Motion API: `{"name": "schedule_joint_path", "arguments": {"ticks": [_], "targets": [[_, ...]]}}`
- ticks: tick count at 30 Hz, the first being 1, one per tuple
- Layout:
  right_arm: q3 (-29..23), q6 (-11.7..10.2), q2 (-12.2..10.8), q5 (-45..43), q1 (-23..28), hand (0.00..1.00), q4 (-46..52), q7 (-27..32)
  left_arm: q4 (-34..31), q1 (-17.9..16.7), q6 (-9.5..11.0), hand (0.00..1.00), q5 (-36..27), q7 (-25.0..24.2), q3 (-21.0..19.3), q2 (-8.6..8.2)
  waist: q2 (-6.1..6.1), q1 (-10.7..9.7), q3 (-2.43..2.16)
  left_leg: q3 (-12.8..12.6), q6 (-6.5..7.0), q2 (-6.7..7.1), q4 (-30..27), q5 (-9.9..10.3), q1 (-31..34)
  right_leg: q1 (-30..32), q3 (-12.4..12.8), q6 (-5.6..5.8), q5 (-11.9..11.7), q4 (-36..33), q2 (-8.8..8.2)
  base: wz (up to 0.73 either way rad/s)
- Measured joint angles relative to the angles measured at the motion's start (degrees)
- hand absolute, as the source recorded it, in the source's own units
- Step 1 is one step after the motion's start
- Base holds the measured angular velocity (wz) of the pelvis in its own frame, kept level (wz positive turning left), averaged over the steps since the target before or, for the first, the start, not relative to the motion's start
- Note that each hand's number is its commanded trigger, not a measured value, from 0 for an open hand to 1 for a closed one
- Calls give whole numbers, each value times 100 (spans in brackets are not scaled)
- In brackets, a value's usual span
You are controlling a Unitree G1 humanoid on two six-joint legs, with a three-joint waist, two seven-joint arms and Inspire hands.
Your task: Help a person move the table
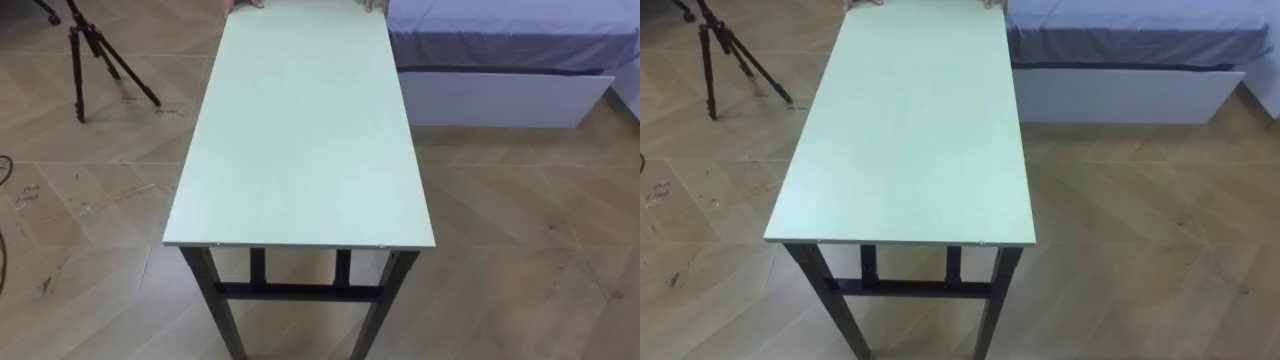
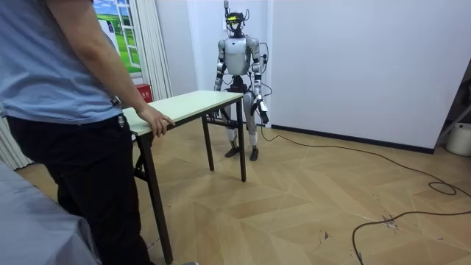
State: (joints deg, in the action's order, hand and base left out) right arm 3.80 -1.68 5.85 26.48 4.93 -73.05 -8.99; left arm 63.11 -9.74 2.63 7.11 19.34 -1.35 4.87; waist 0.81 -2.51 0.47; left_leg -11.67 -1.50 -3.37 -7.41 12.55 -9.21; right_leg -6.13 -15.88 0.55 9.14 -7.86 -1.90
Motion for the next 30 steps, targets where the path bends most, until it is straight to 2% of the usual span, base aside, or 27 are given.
{"name": "schedule_joint_path", "arguments": {"ticks": [9,10,11,12,14,16,20,24,28,30], "targets": [[-11,11,1,32,-18,0,-41,-86,8,0,-12,0,-28,-85,31,9,14,-8,-4,1,0,0,0,0,10,3,-1,2,-1,13,-1,0],[-7,15,0,52,-18,0,-39,-126,8,-1,-16,0,-98,-164,26,18,41,-4,-17,2,0,1,0,0,12,3,-2,2,0,17,-3,0],[-7,26,0,81,-18,0,-39,-139,13,-3,-18,0,-203,-215,26,23,21,8,-6,3,0,2,0,0,13,2,-2,3,0,18,-3,0],[-7,55,0,124,-24,0,-39,-181,52,6,-20,0,-425,-314,29,26,54,15,-20,1,0,4,0,0,10,3,-1,4,1,19,-5,0],[-9,64,-3,241,-24,0,-47,-228,98,9,-44,0,-802,-491,29,28,57,-1,-18,-1,0,5,0,0,12,5,1,5,1,18,-7,0],[-10,96,-2,276,-27,0,-49,-246,120,3,-115,0,-1458,-712,32,63,65,17,-17,1,0,4,-1,0,15,16,0,5,1,18,-7,0],[-14,131,-2,282,-23,0,-47,-295,130,-11,-144,0,-2140,-1157,40,70,79,58,-20,9,0,3,-3,0,21,18,-3,5,1,16,-6,0],[-53,173,16,511,71,0,87,-540,123,20,-155,0,-2892,-1669,36,70,60,151,-13,-16,0,0,-13,0,23,30,11,4,1,-2,-5,0],[-87,237,50,527,97,0,484,-717,-4,65,-306,0,-3398,-2059,27,82,-3,143,-14,-35,0,-3,-32,0,86,123,4,2,-1,-73,-17,0],[-92,246,59,528,97,0,638,-783,-87,78,-308,0,-3636,-2182,32,84,-36,146,-25,-34,0,-2,-36,0,84,124,1,1,-1,-80,-23,0]]}}
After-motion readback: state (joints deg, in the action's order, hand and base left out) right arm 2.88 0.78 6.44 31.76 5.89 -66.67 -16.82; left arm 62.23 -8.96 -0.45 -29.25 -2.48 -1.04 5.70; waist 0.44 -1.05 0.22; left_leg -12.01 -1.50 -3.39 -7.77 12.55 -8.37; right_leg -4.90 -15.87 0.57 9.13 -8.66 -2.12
